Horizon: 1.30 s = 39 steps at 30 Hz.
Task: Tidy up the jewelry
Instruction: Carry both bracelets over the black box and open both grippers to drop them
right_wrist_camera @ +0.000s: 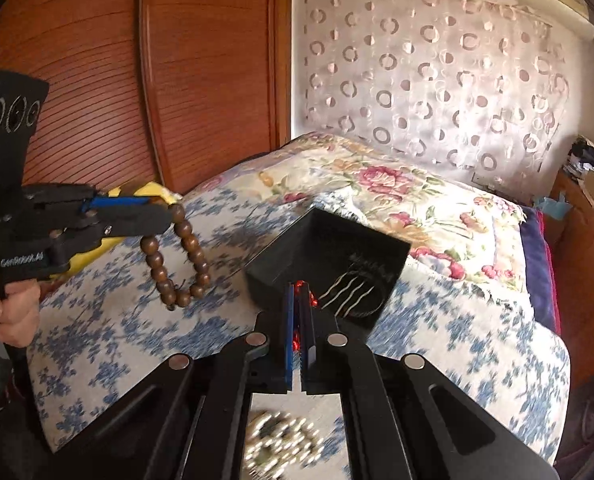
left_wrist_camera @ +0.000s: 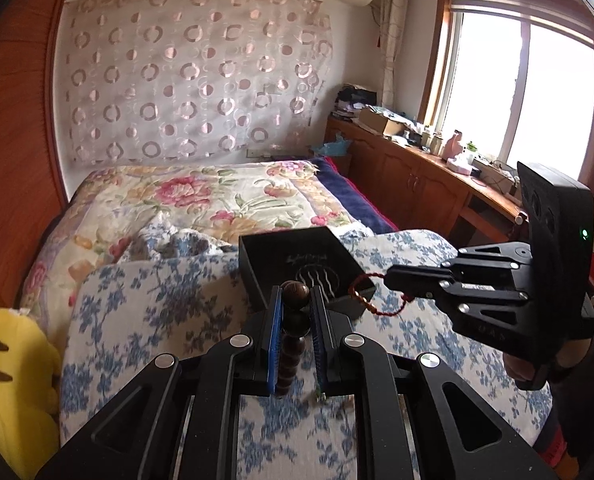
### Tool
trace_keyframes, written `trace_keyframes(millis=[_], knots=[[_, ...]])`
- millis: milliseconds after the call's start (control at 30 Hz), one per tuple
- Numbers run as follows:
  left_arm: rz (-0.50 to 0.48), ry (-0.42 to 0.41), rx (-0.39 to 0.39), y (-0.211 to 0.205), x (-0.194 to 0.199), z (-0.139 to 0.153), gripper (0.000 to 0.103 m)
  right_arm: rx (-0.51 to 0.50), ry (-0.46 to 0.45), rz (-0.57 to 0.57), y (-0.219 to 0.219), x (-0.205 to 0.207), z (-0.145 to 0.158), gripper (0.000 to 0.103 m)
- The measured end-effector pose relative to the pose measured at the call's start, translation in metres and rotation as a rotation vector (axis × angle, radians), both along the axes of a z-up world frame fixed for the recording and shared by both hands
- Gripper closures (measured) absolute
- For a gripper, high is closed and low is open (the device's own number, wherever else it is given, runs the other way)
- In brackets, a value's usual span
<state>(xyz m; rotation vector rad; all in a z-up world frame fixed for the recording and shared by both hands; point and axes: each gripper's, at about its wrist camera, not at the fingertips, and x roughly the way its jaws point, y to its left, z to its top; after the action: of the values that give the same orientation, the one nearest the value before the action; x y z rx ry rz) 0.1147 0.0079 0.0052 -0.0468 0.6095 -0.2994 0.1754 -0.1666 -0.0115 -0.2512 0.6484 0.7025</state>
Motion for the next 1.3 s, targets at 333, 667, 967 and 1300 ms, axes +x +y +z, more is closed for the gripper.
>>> trace_keyframes(millis=[333,667,967,1300], knots=[[-0.002,0.005,0.023,-0.01,0.038,0.005,0.091,0.009,0.0,-0.006,0.004,0.047,-0.002,0.1],[0.004,0.019,0.037,-0.011,0.065,0.005,0.091,0.018,0.073,0.007,0.009,0.079,-0.027,0.095],[-0.017,0.028,0.041,-0.021,0.09,0.005,0.091,0.037,0.079,-0.033,-0.008,0.087,-0.03,0.068],[-0.047,0.035,0.04,-0.033,0.109,0.0,0.091,0.032,0.091,-0.099,-0.034,0.085,-0.042,0.068]])
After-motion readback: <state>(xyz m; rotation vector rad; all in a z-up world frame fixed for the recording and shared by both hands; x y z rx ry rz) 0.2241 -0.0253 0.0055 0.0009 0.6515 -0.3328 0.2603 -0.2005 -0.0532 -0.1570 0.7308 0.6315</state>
